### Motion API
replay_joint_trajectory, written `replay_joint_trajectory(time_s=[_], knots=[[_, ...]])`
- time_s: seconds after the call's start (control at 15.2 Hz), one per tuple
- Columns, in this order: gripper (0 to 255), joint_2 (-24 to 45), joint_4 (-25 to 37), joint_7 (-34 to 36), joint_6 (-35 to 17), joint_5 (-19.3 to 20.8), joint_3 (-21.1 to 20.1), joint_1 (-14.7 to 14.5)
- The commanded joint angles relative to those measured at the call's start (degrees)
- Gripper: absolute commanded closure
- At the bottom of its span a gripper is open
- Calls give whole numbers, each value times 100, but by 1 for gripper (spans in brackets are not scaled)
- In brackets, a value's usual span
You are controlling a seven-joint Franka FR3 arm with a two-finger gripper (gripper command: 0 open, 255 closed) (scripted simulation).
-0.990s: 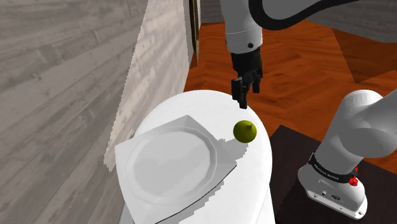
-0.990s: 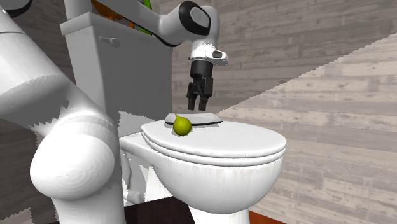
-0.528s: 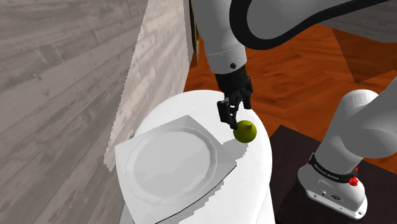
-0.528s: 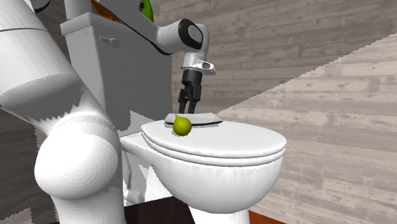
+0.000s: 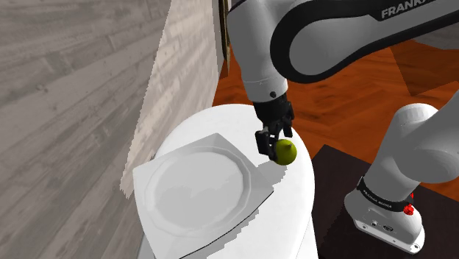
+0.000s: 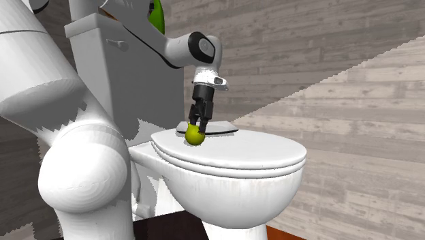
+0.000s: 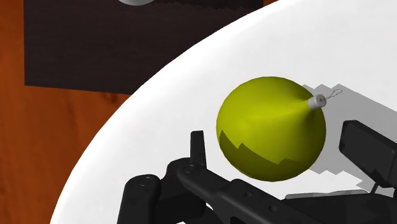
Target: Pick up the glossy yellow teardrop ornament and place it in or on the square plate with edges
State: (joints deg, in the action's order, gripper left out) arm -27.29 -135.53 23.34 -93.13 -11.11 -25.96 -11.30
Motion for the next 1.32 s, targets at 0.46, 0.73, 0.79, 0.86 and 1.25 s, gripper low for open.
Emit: replay_joint_trajectory(time_s=[0.46,0.73,0.79,0.86,1.25], knots=[[255,-7,-27,1,-23,-7,-5,-4],[255,-7,-27,1,-23,-7,-4,-5],[255,-6,-27,2,-23,-7,-5,-4],[255,-6,-27,2,-24,-7,-6,-5],[255,-61,237,-3,295,19,52,5]])
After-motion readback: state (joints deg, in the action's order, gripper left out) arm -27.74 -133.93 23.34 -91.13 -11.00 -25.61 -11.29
